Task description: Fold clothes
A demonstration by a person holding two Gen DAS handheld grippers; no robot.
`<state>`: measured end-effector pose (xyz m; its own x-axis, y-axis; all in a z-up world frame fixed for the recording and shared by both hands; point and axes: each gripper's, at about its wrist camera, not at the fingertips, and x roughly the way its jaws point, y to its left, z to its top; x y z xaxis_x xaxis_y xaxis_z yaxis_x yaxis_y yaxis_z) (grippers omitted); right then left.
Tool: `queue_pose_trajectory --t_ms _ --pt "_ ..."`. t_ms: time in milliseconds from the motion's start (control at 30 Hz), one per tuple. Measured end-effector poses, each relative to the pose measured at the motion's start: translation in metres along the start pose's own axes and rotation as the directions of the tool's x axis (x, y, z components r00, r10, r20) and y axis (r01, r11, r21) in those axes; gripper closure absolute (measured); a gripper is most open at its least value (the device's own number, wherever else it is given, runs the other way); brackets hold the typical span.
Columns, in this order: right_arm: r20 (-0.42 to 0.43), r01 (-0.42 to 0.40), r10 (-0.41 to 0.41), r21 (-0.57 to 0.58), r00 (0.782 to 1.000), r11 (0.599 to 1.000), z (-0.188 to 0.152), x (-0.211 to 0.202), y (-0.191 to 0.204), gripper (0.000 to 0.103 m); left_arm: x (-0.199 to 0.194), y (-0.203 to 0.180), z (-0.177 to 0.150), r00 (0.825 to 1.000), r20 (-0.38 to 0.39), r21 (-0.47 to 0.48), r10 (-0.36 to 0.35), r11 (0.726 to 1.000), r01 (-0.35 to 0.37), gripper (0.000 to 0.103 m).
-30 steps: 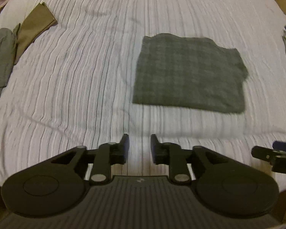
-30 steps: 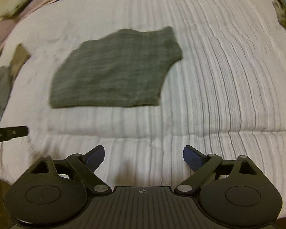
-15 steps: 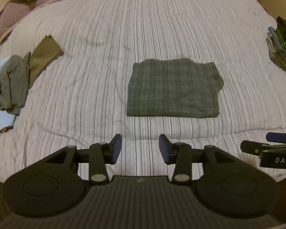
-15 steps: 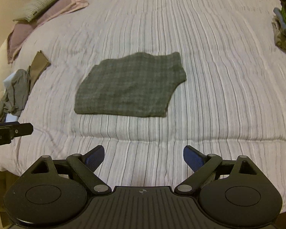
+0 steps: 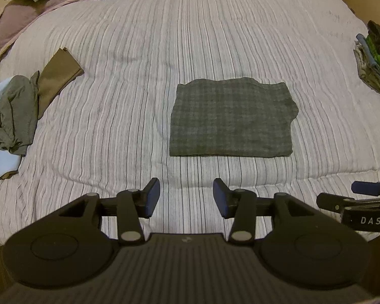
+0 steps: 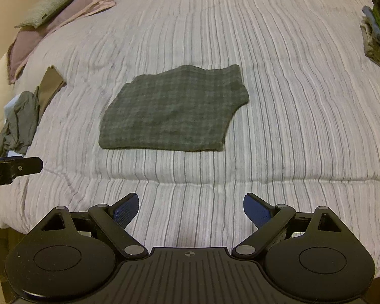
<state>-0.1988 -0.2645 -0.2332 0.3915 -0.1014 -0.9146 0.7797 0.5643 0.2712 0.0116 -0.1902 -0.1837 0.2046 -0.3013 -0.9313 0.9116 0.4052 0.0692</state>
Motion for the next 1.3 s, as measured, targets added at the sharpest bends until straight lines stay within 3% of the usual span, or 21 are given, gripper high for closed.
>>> queue_pose_trajectory --t_ms 333,467,567,667,867,967,1100,1200,1300 --pt "0.029 0.044 -0.046 0.068 0.999 0.997 0.023 0.005 -0.002 0.011 0.02 0.009 0.032 0.999 -0.016 0.039 -0.043 0.998 0.043 0.057" --pt "0.079 0.036 -0.044 0.102 0.996 0.994 0.034 0.004 -0.009 0.011 0.031 0.024 0.049 0.996 0.006 0.018 -0.09 0.996 0.09 0.046" --pt "0.136 -0.038 0.017 0.149 0.991 0.988 0.039 0.007 -0.029 0.011 0.044 0.049 0.058 0.987 0.056 -0.056 -0.153 0.986 0.156 0.038" --pt "0.19 -0.155 0.117 0.205 0.975 0.966 0.041 0.018 -0.055 0.011 0.07 0.079 0.062 0.97 0.093 -0.146 -0.226 0.96 0.238 0.038" --pt "0.23 -0.355 0.294 0.302 0.928 0.884 0.049 0.064 -0.101 0.011 0.14 0.115 0.066 0.937 0.087 -0.273 -0.337 0.897 0.348 0.038" --pt "0.232 -0.407 0.345 0.334 0.91 0.85 0.055 0.094 -0.117 0.011 0.176 0.121 0.064 0.918 0.088 -0.292 -0.386 0.871 0.395 0.038" --pt "0.216 -0.421 0.365 0.344 0.905 0.839 0.063 0.136 -0.134 0.011 0.22 0.125 0.063 0.896 0.08 -0.303 -0.436 0.846 0.439 0.038" --pt "0.19 -0.431 0.387 0.335 0.902 0.838 0.069 0.166 -0.143 0.011 0.244 0.13 0.065 0.865 0.082 -0.321 -0.494 0.809 0.493 0.038" --pt "0.2 -0.488 0.446 0.296 0.872 0.822 0.078 0.178 -0.144 0.011 0.261 0.133 0.07 0.813 0.094 -0.313 -0.574 0.758 0.572 0.039"
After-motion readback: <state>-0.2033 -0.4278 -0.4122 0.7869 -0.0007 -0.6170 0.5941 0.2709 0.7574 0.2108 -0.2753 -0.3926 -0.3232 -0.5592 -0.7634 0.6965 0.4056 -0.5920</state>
